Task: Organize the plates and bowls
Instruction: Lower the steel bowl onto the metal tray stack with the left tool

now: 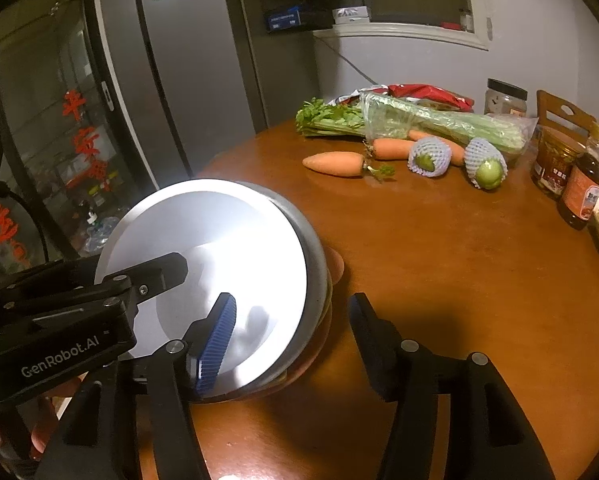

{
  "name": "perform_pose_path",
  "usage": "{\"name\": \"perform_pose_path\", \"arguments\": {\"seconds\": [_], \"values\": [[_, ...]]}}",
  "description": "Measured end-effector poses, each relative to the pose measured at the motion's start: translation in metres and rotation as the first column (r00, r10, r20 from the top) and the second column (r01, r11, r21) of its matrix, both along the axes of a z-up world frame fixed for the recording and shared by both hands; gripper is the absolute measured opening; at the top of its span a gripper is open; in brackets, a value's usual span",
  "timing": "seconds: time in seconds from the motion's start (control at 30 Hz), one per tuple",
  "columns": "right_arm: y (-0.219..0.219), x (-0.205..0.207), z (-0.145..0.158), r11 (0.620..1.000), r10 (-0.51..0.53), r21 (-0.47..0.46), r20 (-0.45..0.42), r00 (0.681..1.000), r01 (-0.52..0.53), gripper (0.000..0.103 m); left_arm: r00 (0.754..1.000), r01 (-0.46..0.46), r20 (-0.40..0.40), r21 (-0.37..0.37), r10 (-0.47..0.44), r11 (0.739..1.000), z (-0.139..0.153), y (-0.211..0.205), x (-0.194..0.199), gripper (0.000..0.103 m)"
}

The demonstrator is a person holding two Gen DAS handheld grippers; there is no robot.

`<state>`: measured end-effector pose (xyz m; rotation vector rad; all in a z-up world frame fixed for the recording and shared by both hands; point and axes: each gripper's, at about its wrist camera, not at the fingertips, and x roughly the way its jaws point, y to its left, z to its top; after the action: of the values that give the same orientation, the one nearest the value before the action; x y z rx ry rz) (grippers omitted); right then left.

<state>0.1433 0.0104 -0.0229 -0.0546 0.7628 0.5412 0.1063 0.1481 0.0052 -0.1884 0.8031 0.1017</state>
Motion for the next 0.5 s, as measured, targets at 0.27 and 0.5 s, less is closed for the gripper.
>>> {"name": "perform_pose_path", "arguments": {"seconds": [0.27, 0.5], "values": [[-0.004, -0.001, 0.001, 1.0, -0.006, 0.008, -0.002, 1.0, 0.006, 0.066, 1.0, -0.014, 0.022, 0.031, 0.013, 0.999, 0.006, 0.0, -0.006, 0.059], [-0.006, -0.003, 0.006, 1.0, -0.006, 0.024, 0.01, 1.0, 0.006, 0.068, 0.999, -0.013, 0.035, 0.024, 0.012, 1.0, 0.011, 0.004, -0.009, 0.06]]}}
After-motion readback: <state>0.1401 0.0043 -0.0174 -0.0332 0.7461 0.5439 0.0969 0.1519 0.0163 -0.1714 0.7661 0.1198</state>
